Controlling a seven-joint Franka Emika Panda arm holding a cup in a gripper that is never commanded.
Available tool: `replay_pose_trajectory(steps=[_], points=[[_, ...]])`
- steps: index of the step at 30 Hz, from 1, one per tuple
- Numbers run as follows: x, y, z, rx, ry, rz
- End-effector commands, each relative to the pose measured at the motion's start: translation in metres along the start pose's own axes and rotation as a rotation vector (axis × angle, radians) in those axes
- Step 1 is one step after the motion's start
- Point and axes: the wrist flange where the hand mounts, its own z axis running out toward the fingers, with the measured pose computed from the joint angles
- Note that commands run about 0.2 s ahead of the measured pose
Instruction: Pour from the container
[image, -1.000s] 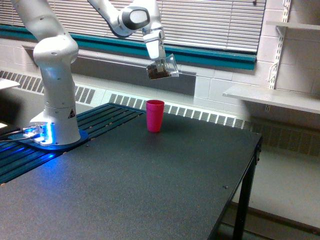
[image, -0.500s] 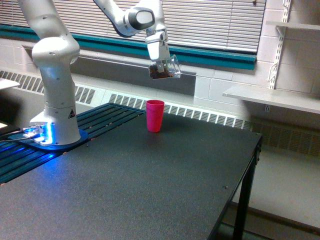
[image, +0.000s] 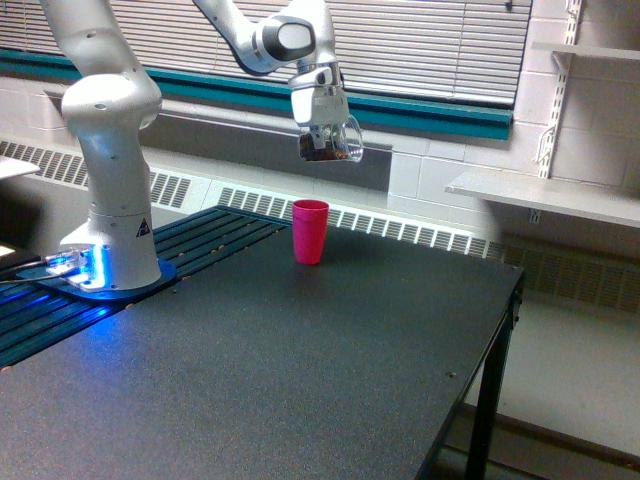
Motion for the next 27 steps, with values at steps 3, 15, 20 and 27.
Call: replay_pose_trajectory(steps=[3,15,20,27], points=[[-0.013,0.005,-0.004,-0.018,-0.005,0.074],[-0.027,0.035,-0.005,-0.036,-0.011,0.085],[-0.033,0.053,-0.004,-0.034,-0.028,0.097],[-0.039,0.076,-0.003,-0.044,-0.066,0.092]])
